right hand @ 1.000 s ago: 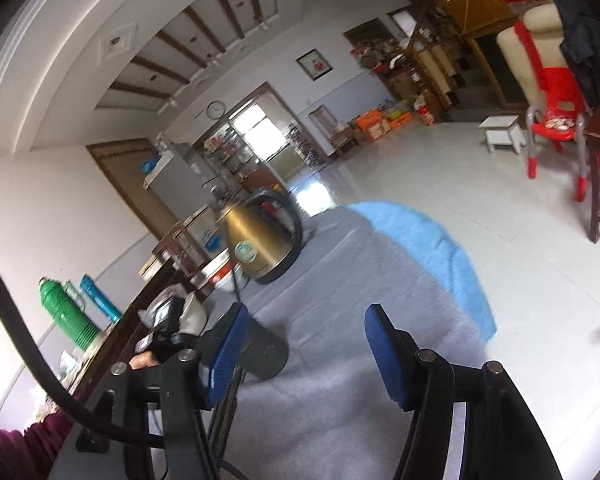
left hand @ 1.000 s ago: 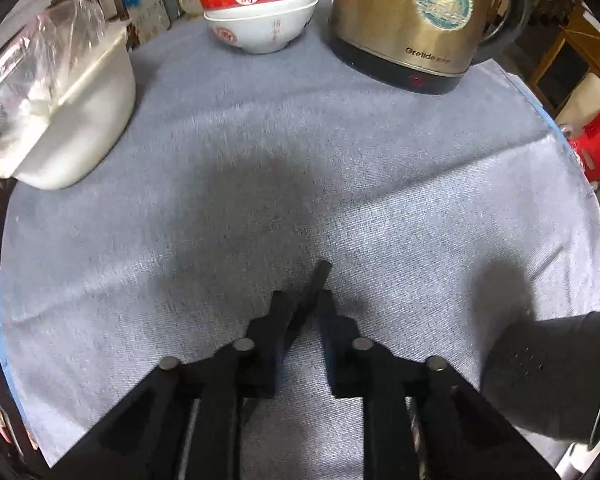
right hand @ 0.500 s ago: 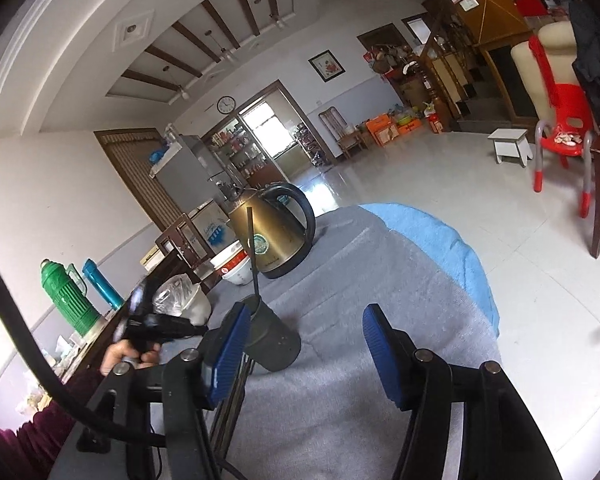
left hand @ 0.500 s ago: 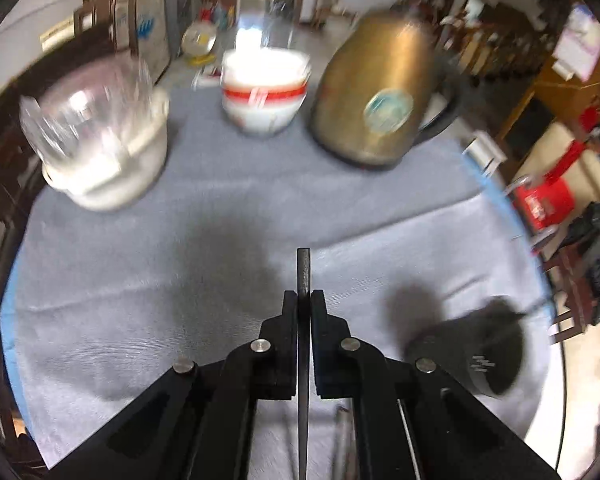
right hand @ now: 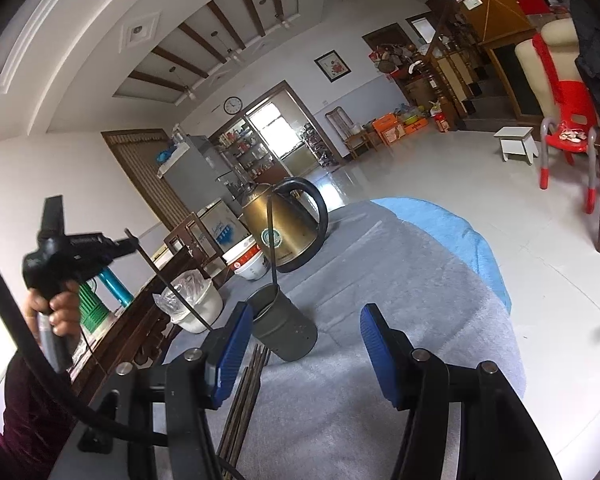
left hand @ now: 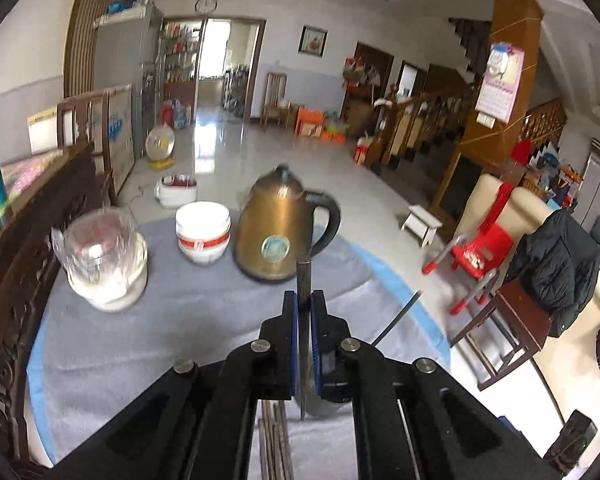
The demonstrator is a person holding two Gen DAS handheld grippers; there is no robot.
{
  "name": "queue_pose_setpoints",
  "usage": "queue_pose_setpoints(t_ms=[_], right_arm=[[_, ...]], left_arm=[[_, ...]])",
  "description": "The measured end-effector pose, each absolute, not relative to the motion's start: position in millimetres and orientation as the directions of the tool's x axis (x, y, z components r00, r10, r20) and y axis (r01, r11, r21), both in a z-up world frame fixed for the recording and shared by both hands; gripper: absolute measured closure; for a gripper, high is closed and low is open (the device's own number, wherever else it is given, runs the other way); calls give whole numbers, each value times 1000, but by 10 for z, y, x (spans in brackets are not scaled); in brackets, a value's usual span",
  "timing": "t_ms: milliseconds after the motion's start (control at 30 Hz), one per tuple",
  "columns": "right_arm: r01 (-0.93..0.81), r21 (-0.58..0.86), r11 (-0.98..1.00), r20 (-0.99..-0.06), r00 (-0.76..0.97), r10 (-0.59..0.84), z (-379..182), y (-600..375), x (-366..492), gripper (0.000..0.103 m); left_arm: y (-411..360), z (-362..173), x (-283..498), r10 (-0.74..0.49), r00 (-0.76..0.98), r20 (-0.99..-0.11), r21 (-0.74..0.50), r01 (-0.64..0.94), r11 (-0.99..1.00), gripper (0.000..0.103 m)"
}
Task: Organize utensils
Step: 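Insert the chopstick into the gray holder with the left gripper and open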
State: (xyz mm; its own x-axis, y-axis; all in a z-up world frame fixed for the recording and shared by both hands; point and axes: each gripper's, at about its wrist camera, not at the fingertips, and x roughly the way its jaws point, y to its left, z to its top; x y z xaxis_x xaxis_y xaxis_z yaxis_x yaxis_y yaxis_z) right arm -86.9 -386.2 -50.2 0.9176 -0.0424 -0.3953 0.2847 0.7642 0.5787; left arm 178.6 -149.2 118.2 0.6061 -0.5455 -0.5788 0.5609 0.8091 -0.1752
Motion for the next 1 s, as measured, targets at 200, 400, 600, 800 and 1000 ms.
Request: queue_pose_setpoints(t_ms=[200, 400, 600, 800, 1000], right_arm=[[289, 582, 760, -390, 919, -51, -489, -3929, -958, 43], [285, 585, 759, -397, 917, -38, -514, -3929, -961, 43], [281, 576, 767, -410, 912, -27, -521, -3906, -940, 43], [272, 572, 774, -413, 910, -15, -518, -3880, -928, 42], [247, 552, 797, -438, 899, 25, -577, -3693, -795, 42]], left_arm=[[-1595, 1346, 1784, -566, 635, -526, -197, 557, 807, 97], [-1837, 1217, 1817, -558, 651, -515, -199, 542, 816, 97], [-1994, 781, 1857, -524, 607, -598, -163, 548, 821, 95], [-1675, 682, 1684, -518, 621, -588, -141, 552, 822, 57], [-984, 333, 1474, -508, 605, -613, -195, 507, 840, 51]])
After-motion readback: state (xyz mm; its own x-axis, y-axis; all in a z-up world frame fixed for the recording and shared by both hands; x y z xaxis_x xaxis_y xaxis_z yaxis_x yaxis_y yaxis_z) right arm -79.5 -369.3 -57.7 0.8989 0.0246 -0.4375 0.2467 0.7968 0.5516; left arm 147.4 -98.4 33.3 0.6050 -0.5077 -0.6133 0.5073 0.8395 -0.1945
